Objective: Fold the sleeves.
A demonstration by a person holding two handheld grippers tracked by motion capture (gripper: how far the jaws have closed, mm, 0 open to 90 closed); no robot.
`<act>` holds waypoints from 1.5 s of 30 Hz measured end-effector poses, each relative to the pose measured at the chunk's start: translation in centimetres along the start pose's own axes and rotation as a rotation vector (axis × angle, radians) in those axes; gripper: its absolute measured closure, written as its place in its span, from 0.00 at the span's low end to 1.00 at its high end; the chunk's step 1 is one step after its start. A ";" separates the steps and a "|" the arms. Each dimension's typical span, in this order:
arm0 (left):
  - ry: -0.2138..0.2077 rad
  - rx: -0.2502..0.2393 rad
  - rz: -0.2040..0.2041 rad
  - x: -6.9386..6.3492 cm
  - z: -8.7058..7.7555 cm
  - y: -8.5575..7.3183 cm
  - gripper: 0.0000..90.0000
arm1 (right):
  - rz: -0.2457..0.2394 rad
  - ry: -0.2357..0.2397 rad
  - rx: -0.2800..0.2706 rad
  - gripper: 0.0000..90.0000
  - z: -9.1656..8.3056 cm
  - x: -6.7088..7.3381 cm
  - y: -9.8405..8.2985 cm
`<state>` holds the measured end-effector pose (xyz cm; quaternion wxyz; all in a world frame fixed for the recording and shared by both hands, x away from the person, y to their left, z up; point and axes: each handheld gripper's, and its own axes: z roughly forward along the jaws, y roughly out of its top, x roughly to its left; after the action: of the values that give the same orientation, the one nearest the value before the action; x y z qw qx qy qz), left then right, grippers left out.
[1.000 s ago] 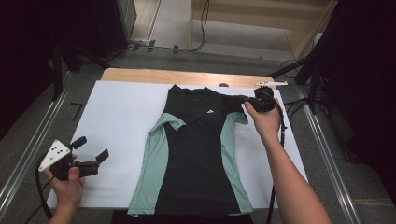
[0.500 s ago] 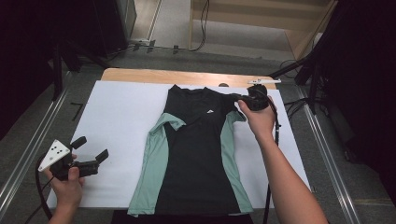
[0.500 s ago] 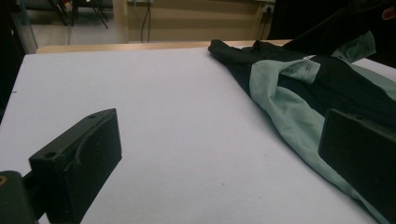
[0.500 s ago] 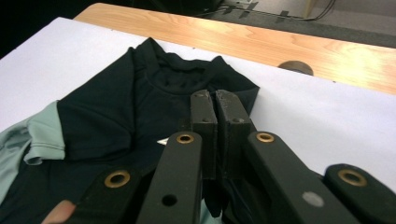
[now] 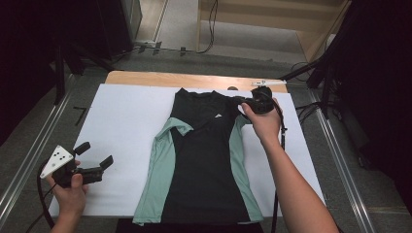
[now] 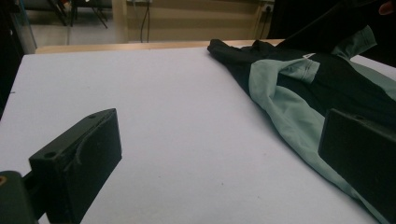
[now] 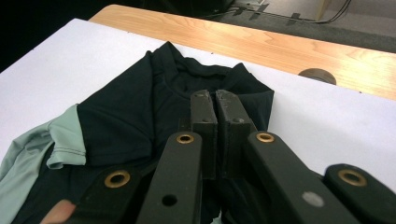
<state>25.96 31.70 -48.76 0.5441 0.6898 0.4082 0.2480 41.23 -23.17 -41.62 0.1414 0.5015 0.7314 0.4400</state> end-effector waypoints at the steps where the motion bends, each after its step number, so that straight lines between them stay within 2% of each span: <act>1: 0.000 0.000 0.000 0.0 0.0 0.0 0.00 | 0.001 0.002 0.001 0.95 0.0 0.1 0.1; 25: -0.002 0.000 0.001 0.0 0.0 0.0 0.00 | -0.026 0.037 0.006 0.95 1.5 2.8 1.2; 45: -0.003 0.003 0.004 0.0 0.0 0.0 0.00 | -0.046 0.062 0.060 0.95 3.9 4.4 0.4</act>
<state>25.96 31.68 -48.76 0.5432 0.6918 0.4064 0.2474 42.02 -17.41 -42.48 0.1136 0.4745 0.7597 0.4298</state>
